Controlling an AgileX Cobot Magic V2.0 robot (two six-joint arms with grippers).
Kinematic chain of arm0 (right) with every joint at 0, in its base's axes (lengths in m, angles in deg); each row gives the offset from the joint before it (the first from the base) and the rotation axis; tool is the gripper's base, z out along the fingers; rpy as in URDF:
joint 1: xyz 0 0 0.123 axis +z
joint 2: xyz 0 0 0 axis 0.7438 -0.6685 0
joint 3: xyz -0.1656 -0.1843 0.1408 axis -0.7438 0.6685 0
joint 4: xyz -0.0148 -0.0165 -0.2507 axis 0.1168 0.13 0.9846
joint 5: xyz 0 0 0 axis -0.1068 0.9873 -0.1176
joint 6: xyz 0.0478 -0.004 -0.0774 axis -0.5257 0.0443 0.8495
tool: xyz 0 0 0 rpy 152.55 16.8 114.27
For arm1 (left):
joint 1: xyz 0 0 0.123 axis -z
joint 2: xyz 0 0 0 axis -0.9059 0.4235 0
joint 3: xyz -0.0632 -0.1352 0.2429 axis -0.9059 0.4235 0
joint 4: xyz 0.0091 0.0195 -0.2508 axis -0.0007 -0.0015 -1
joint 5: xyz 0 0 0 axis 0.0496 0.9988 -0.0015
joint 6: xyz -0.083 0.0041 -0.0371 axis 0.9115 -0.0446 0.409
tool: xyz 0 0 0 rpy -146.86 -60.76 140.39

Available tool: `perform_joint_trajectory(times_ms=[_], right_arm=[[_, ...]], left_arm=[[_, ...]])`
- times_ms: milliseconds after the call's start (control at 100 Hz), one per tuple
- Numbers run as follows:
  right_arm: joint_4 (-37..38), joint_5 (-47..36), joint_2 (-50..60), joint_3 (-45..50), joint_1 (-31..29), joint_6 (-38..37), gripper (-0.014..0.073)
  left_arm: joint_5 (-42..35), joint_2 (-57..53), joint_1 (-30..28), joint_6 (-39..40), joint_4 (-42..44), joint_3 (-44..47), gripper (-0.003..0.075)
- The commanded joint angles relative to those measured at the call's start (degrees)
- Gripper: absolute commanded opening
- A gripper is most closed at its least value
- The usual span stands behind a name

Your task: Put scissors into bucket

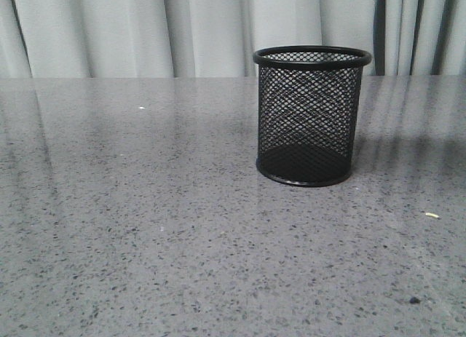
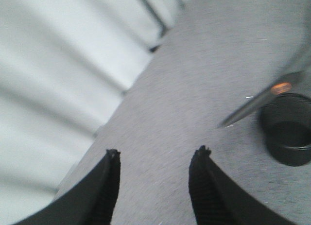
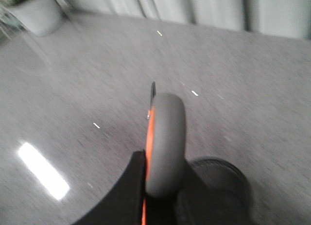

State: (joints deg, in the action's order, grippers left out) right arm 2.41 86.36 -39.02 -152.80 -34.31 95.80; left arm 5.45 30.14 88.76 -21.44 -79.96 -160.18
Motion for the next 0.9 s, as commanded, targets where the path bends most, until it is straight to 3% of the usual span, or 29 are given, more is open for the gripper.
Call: perform_joint_trajectory(times_ms=[0,150,270,630,890], right_arm=[[9.3,4.9,-1.3,-6.9,-0.3,-6.9,-0.0045],[14.6,18.8,-6.3,-16.1,-0.3,-9.4,-0.0045],[15.8,26.5,-9.5,-20.7,-0.3,-9.5,-0.0045],[20.0,26.5,-9.8,-21.1,-0.2,-12.0,-0.0045],[20.5,26.6,-7.2,-15.2,-0.1,-12.0,-0.0045]], left_arm=[[-2.9,-3.4,-6.2,1.9,-4.9,-1.7,0.0314],[-3.1,-5.6,-15.9,1.9,-12.0,-1.7,0.0314],[-3.1,-6.5,-19.6,1.9,-14.6,-1.7,0.0314],[-3.1,-6.9,-19.9,1.9,-14.9,-1.7,0.0314],[-3.6,-6.4,-19.9,1.9,-15.5,-1.7,0.0314]])
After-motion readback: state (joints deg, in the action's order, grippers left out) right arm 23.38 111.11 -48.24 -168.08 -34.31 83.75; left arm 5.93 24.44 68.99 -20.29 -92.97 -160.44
